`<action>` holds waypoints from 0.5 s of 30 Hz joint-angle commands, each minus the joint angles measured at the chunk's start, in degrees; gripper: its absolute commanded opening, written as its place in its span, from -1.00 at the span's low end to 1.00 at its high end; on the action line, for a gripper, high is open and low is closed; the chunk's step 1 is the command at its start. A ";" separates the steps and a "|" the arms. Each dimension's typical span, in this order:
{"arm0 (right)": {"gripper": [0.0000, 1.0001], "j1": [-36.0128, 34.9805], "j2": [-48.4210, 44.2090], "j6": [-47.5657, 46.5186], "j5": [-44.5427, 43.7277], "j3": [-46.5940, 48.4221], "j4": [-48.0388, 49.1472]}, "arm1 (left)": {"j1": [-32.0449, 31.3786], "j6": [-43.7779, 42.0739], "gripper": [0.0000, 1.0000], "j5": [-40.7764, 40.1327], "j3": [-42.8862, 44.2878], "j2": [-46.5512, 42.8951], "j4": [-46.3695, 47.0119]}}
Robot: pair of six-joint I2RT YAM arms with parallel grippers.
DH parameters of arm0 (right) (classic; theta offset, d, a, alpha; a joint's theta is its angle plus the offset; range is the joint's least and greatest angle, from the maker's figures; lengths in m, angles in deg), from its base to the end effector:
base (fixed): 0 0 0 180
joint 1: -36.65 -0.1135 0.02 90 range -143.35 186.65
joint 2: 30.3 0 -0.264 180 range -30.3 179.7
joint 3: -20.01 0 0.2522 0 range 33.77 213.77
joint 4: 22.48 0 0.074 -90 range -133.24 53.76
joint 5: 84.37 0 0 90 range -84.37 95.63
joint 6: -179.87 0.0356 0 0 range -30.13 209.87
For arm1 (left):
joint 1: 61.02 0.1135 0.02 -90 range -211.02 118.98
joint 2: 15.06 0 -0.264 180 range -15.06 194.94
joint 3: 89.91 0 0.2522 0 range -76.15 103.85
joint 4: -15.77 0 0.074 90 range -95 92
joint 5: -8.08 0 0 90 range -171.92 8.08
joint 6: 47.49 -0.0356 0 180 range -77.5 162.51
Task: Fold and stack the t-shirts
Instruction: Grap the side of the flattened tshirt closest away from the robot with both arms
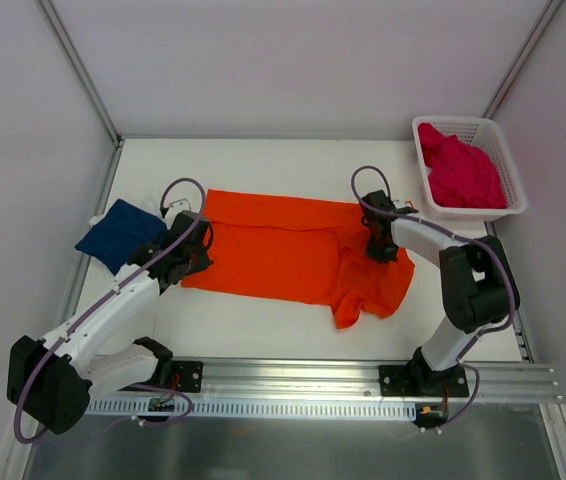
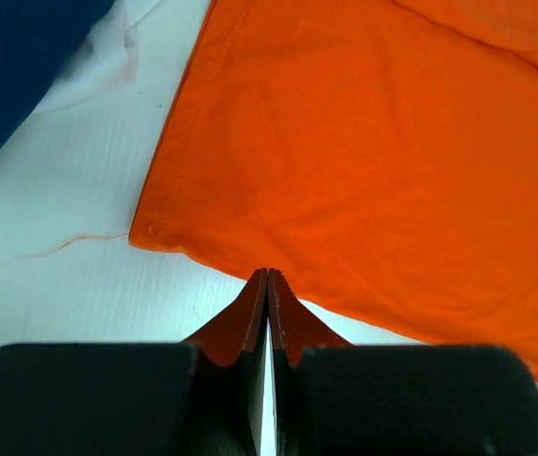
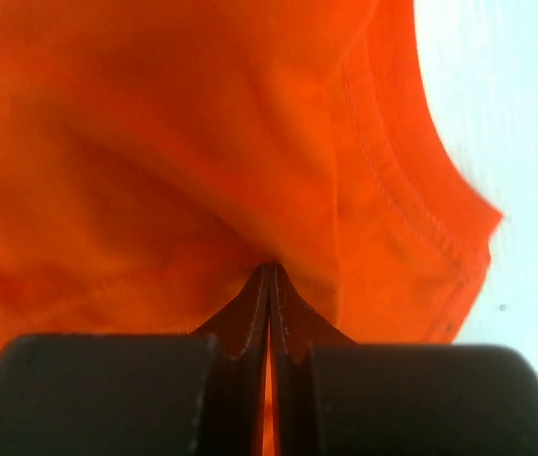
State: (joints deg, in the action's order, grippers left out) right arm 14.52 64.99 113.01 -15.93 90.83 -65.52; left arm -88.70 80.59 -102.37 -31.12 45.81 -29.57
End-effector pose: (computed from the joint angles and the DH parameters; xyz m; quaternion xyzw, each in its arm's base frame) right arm 0.2966 0.1065 0.1729 0.0450 0.9631 -0.0956 0.2474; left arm 0.1972 -0.0894 0.2559 -0.1473 0.9073 -0.0551 0.3899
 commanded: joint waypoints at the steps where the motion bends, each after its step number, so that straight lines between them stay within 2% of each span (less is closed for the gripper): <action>1: -0.99 2.88 3.41 -4.15 3.80 4.37 1.07 | 0.17 -1.52 -1.00 0.67 -0.04 -2.68 1.51; 15: -0.99 10.26 9.92 -7.93 1.35 11.84 -5.35 | 0.09 -1.96 -1.00 0.94 0.14 0.83 1.43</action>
State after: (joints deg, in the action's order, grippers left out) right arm 22.81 73.40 107.50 -13.07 99.88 -67.31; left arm -88.70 79.45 -101.49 -31.14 45.06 -28.58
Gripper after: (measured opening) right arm 0.009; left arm 0.006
